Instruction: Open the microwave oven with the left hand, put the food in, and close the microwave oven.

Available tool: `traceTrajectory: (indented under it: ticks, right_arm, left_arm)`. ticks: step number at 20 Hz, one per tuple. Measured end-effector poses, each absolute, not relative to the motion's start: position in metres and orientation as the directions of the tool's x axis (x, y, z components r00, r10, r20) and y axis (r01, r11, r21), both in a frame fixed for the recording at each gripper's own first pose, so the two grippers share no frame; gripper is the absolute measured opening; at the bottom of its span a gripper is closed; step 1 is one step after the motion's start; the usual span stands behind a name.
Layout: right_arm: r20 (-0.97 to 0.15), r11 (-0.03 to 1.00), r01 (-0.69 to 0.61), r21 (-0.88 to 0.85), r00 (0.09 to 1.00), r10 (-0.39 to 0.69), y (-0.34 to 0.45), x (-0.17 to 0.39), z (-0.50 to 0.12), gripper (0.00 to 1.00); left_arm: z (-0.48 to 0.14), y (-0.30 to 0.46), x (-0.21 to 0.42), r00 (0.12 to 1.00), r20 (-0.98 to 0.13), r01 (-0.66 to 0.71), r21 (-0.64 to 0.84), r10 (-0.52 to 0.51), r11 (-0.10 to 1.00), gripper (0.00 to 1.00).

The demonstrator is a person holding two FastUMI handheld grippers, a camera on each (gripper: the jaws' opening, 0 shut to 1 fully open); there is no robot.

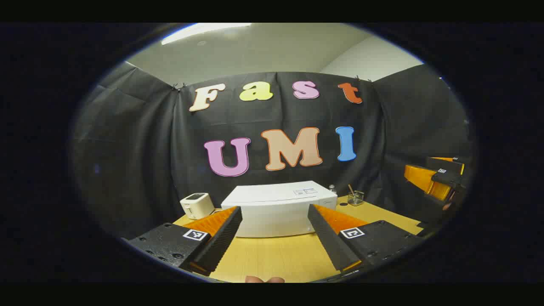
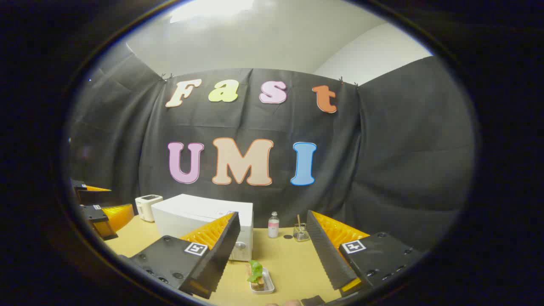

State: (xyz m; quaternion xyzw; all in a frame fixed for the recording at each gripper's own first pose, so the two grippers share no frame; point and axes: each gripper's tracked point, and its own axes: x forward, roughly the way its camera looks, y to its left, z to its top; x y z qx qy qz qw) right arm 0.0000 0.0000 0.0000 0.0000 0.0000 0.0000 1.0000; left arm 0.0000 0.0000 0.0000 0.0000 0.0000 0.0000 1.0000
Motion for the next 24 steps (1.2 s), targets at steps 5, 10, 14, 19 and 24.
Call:
traceTrajectory:
  ticks: [5, 10, 14, 19, 24]
  right_arm:
    - [0.009, 1.000, -0.022, -0.005, 1.000, 0.022, 0.001, 0.010, 0.001, 0.93]
    - [0.006, 0.999, -0.030, -0.012, 1.000, 0.030, 0.000, 0.021, -0.002, 0.98]
    - [0.012, 0.999, -0.041, -0.018, 0.999, 0.041, 0.003, 0.026, 0.000, 0.93]
    - [0.018, 0.998, -0.044, -0.049, 0.999, 0.045, 0.004, 0.027, 0.000, 0.98]
    - [0.020, 0.997, -0.049, -0.055, 0.999, 0.050, 0.008, 0.027, -0.001, 0.93]
  left_arm:
    - [0.002, 0.000, 0.010, 1.000, 0.001, -0.013, 0.003, 0.013, 1.000, 0.97]
    - [0.003, 0.001, 0.019, 1.000, 0.002, -0.024, 0.004, 0.024, 1.000, 1.00]
    - [0.000, -0.001, 0.023, 1.000, -0.003, -0.024, -0.003, 0.024, 1.000, 0.97]
    - [-0.002, -0.005, 0.026, 1.000, -0.007, -0.019, -0.007, 0.019, 1.000, 0.98]
    - [-0.005, -0.005, 0.025, 1.000, -0.015, -0.024, -0.008, 0.024, 1.000, 0.98]
